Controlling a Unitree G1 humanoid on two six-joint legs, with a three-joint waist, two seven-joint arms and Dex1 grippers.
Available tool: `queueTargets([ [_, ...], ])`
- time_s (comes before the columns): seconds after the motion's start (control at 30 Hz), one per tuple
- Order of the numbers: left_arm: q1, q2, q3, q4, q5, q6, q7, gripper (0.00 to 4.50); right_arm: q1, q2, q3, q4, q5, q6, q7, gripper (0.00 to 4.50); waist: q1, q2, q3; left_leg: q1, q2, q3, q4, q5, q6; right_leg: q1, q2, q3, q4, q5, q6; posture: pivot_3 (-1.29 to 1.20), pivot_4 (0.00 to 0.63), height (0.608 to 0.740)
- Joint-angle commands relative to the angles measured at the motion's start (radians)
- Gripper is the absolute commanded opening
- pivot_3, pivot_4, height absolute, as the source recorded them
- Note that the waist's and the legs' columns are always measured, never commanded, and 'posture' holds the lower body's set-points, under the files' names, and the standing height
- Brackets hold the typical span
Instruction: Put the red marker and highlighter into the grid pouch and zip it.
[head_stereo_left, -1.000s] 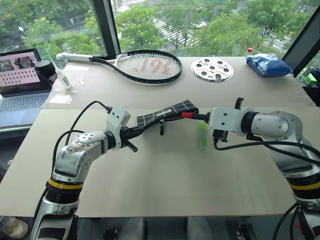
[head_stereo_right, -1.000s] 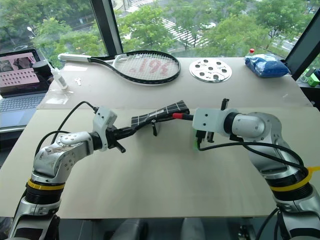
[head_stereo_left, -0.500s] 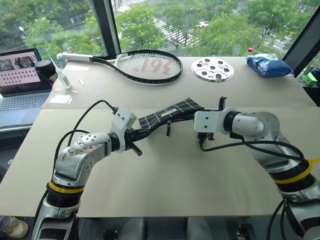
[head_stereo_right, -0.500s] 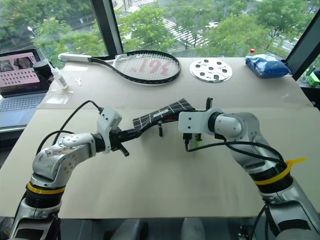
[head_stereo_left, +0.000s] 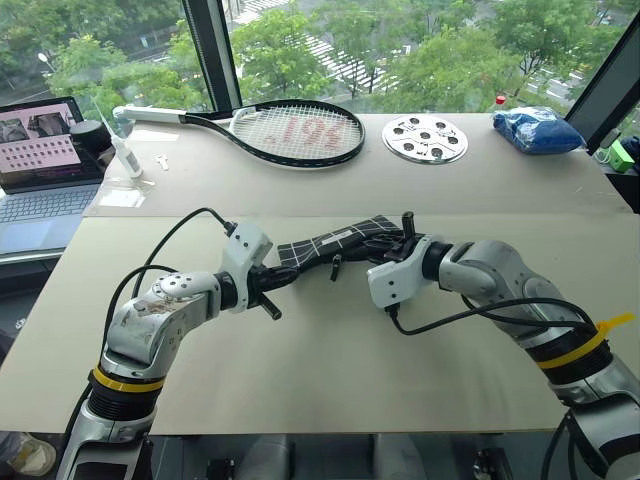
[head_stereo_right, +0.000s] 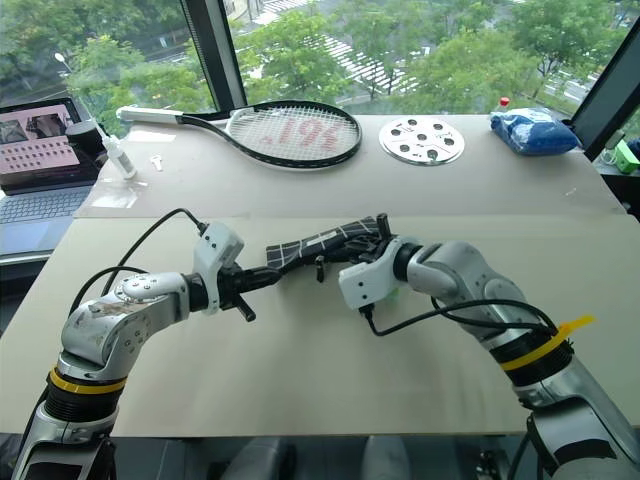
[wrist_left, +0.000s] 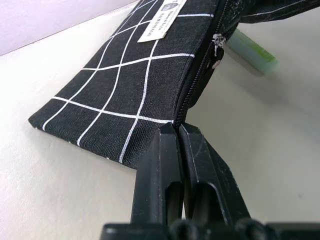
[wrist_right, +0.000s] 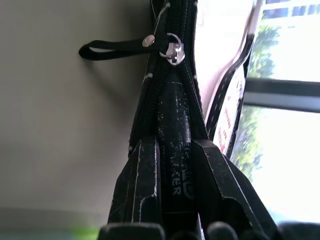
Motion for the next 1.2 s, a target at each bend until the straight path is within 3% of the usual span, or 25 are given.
queueTargets([
  [0.03,-0.015,-0.002,0.006,-0.037,-0.027,-0.009,-0.015,0.00,-0.010,0.019,-0.008,0.049,0.015,-0.128,-0.063,0.52,-0.001,0.000,0.000,0.000,0.000,0.000,0.000,0.000,0.000,0.000,0.000,0.000,0.000,0.000,0.000,0.00,0.150,0.740],
  [0.13,-0.014,-0.004,0.011,-0.041,-0.033,-0.007,-0.017,0.00,-0.021,0.044,-0.018,0.085,0.069,-0.153,-0.044,0.52,-0.002,0.000,0.000,0.000,0.000,0.000,0.000,0.000,0.000,0.000,0.000,0.000,0.000,0.000,0.000,0.00,0.150,0.740],
  [0.3,-0.017,-0.006,0.030,-0.047,-0.055,0.002,-0.011,0.00,-0.043,0.107,-0.093,0.094,0.236,0.019,0.076,0.52,-0.010,0.000,0.000,0.000,0.000,0.000,0.000,0.000,0.000,0.000,0.000,0.001,0.000,0.000,0.000,0.00,0.150,0.740],
  [0.37,-0.018,-0.007,0.036,-0.046,-0.061,0.003,-0.006,0.00,-0.064,0.115,-0.121,0.089,0.278,0.087,0.119,1.54,-0.014,0.000,0.000,0.000,0.000,0.000,0.000,0.000,0.000,0.000,0.000,0.001,0.000,0.000,0.000,0.00,0.150,0.740],
  [0.63,-0.027,-0.025,0.060,-0.032,-0.077,0.016,0.025,0.00,-0.105,0.131,-0.192,0.049,0.407,0.296,0.225,4.27,-0.017,0.000,0.000,0.000,0.000,0.000,0.000,0.000,0.000,0.000,0.000,0.001,0.000,0.000,0.000,0.00,0.150,0.740],
  [0.67,-0.027,-0.026,0.060,-0.030,-0.077,0.016,0.027,0.00,-0.102,0.129,-0.193,0.038,0.405,0.310,0.227,4.44,-0.017,0.000,0.000,0.000,0.000,0.000,0.000,0.000,0.000,0.000,0.000,0.001,0.000,0.000,0.000,0.00,0.150,0.740],
  [0.83,-0.023,-0.028,0.061,-0.032,-0.079,0.016,0.042,0.00,-0.113,0.115,-0.245,0.017,0.477,0.415,0.263,4.44,-0.018,0.000,0.000,0.000,0.000,0.000,0.000,0.000,0.000,0.000,0.000,0.001,0.000,0.000,0.000,0.00,0.150,0.740],
  [0.97,-0.006,-0.029,0.079,-0.031,-0.073,0.019,0.075,0.00,-0.089,0.098,-0.434,-0.069,0.713,0.791,0.302,4.44,-0.012,0.000,0.000,0.000,0.000,0.000,0.000,0.000,0.000,0.000,0.000,0.001,0.000,0.000,0.000,0.00,0.150,0.740],
  [1.2,-0.003,-0.032,0.093,-0.026,-0.076,0.019,0.098,0.00,0.072,0.081,-0.574,-0.242,0.901,1.202,0.239,4.44,0.002,0.000,0.000,0.000,0.000,0.000,0.000,-0.001,0.002,0.000,0.000,0.001,0.000,0.000,0.000,0.00,0.150,0.740],
])
